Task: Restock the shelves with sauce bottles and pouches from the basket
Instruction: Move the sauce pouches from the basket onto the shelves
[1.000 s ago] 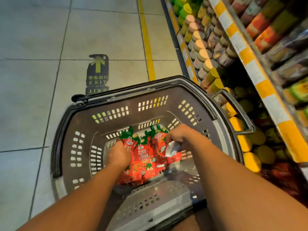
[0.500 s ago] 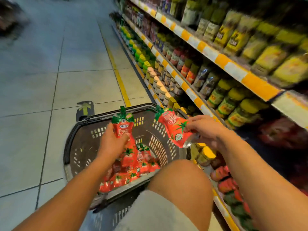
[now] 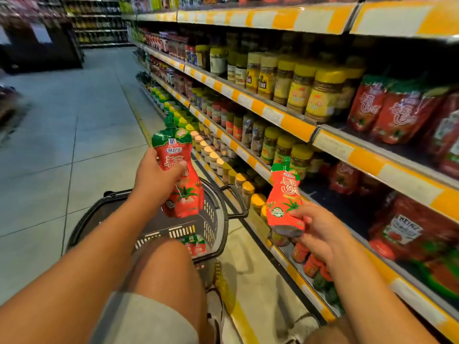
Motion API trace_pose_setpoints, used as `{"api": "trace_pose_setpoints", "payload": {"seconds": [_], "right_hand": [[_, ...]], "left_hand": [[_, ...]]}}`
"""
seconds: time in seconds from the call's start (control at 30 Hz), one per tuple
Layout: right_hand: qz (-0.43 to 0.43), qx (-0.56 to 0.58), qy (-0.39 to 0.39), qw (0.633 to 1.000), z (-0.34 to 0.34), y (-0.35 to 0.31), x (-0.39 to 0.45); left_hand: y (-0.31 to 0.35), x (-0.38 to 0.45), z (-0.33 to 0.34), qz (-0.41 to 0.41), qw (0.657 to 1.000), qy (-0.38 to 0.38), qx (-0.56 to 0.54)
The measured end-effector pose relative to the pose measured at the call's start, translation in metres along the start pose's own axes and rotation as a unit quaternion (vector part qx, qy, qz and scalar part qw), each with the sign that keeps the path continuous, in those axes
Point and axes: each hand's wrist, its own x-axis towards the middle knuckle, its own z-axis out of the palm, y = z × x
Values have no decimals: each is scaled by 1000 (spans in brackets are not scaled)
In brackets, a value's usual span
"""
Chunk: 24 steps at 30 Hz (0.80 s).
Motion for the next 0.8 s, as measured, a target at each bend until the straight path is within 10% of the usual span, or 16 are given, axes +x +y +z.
{"api": "trace_pose_setpoints", "payload": {"seconds": [0.53, 0.8], "right_hand": [[-8, 3, 151, 989, -2, -7, 21], [-20, -12, 224, 974, 8, -26, 36]], "left_hand": [[-3, -43, 76, -270, 914, -212, -216], [-30, -23, 91, -260, 867, -334, -263]]}}
